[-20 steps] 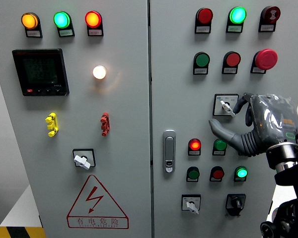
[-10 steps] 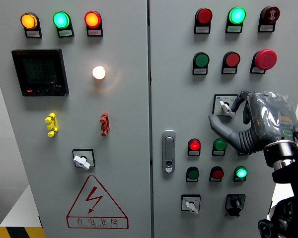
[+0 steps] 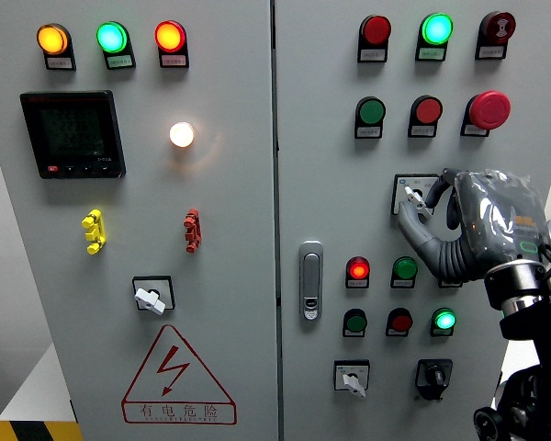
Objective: Rotate and turn off gray switch
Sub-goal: 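Rotate the white switch handle counterclockwise with the right hand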
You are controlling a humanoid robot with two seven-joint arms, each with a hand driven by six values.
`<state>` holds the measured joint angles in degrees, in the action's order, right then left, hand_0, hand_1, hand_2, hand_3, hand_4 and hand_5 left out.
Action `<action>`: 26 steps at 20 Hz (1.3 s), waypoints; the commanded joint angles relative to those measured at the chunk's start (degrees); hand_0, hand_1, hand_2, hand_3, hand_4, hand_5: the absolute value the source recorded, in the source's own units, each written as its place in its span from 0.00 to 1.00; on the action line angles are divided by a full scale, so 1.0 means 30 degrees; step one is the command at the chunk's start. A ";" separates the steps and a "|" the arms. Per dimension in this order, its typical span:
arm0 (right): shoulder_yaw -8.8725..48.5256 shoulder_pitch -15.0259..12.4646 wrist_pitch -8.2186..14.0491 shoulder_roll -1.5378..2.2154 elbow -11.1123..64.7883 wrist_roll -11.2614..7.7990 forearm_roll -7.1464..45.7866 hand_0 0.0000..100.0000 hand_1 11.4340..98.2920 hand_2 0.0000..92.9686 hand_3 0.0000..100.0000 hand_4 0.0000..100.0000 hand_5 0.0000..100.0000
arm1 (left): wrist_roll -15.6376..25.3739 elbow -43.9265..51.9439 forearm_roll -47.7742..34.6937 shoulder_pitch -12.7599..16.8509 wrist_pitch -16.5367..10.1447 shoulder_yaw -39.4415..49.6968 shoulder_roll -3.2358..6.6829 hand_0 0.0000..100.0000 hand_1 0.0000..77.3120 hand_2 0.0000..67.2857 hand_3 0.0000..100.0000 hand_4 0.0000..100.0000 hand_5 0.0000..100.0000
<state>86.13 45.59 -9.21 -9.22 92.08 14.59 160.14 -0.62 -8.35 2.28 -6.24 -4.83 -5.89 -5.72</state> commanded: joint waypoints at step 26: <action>-0.0789 0.0301 -0.0005 -0.0001 -0.0313 0.1436 0.0115 0.68 0.28 0.72 0.90 1.00 0.97 | 0.0000 0.0000 0.0000 0.0000 0.0000 0.0000 0.0001 0.34 0.00 0.18 0.22 0.12 0.12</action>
<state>83.84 46.50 -9.23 -9.23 91.17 18.67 160.49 -0.61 -8.35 2.29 -6.24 -4.84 -5.89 -5.72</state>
